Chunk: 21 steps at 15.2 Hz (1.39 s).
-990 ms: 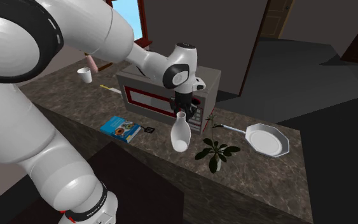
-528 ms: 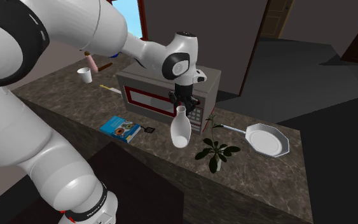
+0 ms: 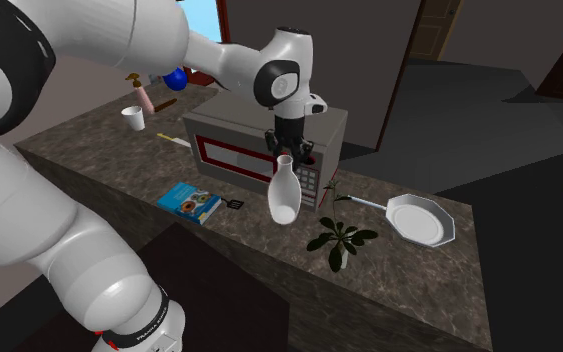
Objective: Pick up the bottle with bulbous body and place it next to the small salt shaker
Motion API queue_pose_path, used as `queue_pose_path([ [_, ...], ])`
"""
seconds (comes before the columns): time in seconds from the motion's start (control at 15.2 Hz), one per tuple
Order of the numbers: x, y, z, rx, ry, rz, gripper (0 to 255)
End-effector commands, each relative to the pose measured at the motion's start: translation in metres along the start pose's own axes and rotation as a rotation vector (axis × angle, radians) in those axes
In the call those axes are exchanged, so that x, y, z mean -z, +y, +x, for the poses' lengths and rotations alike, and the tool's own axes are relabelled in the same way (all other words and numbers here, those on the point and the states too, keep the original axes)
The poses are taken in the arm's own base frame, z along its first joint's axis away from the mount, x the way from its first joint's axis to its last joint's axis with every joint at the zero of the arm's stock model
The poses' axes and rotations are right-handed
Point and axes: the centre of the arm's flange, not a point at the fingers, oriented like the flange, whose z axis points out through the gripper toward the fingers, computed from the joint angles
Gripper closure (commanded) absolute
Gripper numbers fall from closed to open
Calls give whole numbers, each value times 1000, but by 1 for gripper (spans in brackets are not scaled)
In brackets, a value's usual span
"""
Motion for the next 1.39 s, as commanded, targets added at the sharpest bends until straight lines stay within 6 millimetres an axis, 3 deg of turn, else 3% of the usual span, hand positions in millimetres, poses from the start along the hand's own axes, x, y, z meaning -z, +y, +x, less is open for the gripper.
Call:
queue_pose_path([
  [0.0,11,-1,-1,0,0,0,255],
  [1.32,117,-3,-2,0,0,0,255],
])
